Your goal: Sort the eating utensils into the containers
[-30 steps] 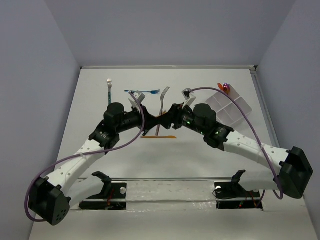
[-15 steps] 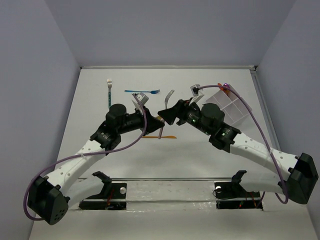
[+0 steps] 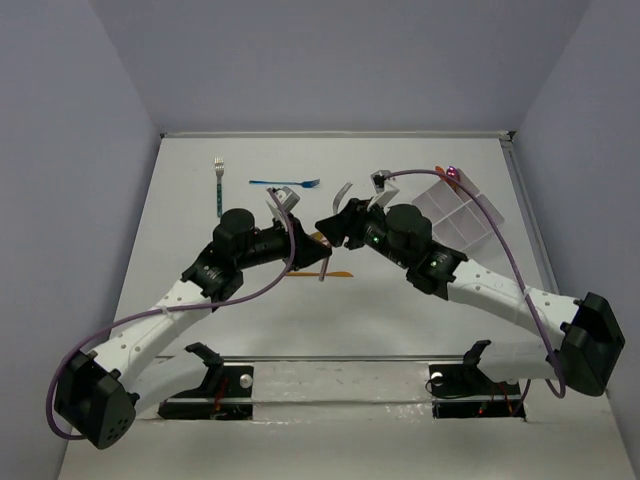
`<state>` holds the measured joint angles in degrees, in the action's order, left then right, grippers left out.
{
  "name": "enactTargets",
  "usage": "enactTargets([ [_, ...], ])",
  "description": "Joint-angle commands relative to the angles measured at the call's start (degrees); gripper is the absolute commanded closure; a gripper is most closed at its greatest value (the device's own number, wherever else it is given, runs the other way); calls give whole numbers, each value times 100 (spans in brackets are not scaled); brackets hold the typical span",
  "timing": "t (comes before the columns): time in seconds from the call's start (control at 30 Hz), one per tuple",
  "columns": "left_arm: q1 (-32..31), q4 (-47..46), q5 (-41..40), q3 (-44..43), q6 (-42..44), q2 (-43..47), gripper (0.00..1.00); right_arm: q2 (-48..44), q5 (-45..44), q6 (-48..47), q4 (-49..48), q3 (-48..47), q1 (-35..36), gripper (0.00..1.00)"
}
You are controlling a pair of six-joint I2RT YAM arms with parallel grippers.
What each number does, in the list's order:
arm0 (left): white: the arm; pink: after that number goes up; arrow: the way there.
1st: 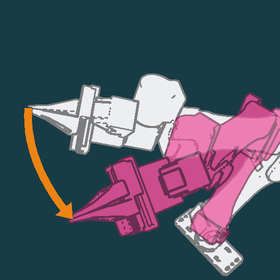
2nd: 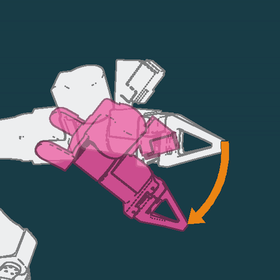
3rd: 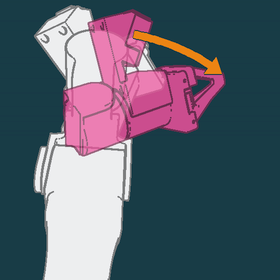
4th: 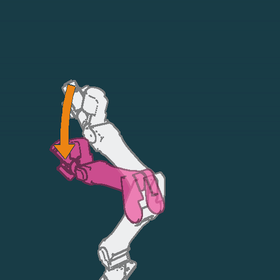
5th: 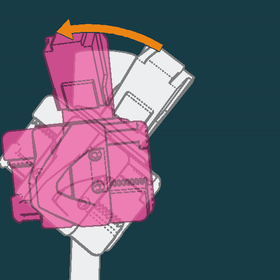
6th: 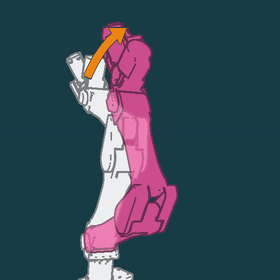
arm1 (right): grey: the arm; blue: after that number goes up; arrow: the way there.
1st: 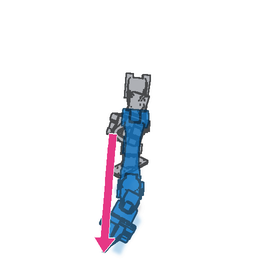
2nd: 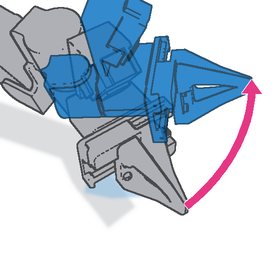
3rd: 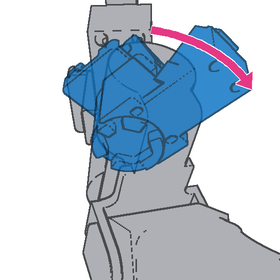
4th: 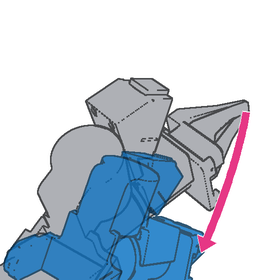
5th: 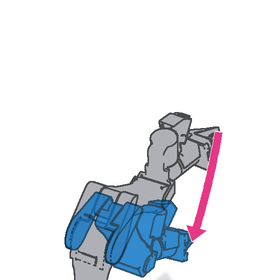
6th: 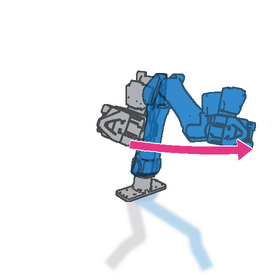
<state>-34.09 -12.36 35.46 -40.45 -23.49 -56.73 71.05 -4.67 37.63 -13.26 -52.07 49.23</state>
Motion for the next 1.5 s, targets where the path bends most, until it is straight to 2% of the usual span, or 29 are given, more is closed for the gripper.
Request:
enactTargets([
  [0.0,-81,-416,57,-33,-42,65,100,32,-315,-133,42,-356,157,46],
  [0.1,-81,-399,13,-25,-25,109,100,41,-438,-185,165,-400,157,48],
  [0.2,-81,-390,-57,-33,-42,127,100,67,-579,-203,358,-426,210,60],
  [0.33,-81,-338,-223,-51,-51,136,100,-3,-859,-229,490,-383,210,92],
  [0.37,-81,-311,-259,-68,-51,136,93,-29,-939,-264,543,-391,210,100],
  [0.47,-81,-258,-321,-86,-16,206,90,-117,-1176,-439,806,-523,210,100],
  [0.53,-81,-153,-400,-121,19,276,74,-170,-1361,-519,991,-584,210,100],
  [0.57,-81,-100,-452,-165,63,294,52,-231,-1588,-624,1087,-628,210,100],
  [0.63,-81,75,-548,-235,168,416,31,-363,-1861,-773,1211,-698,96,100],
  [0.67,-81,154,-601,-253,204,461,16,-407,-1906,-827,1255,-708,26,100],
  [0.77,-81,479,-812,-314,396,706,1,-635,-2168,-1063,1491,-734,-395,100],
  [0.93,-81,1400,-1304,-411,713,1180,1,-1206,-2354,-1240,1853,-567,-1730,100],
  [0.97,-81,1551,-1392,-438,766,1251,1,-1277,-2442,-1319,1888,-550,-2159,100],
  [1.07,-81,2008,-1866,-377,977,1541,1,-1409,-2872,-1529,2020,-567,-2820,100],
  [1.2,-81,2125,-2209,-105,1022,2102,1,-1251,-3435,-1793,1898,-751,-3453,100],
  [1.3,-81,2115,-2140,-104,1048,2481,1,-997,-4006,-2110,1591,-875,-3780,100],
  [1.47,-81,2062,-2228,19,995,2948,1,-532,-4516,-3513,422,-857,-3982,100],
])
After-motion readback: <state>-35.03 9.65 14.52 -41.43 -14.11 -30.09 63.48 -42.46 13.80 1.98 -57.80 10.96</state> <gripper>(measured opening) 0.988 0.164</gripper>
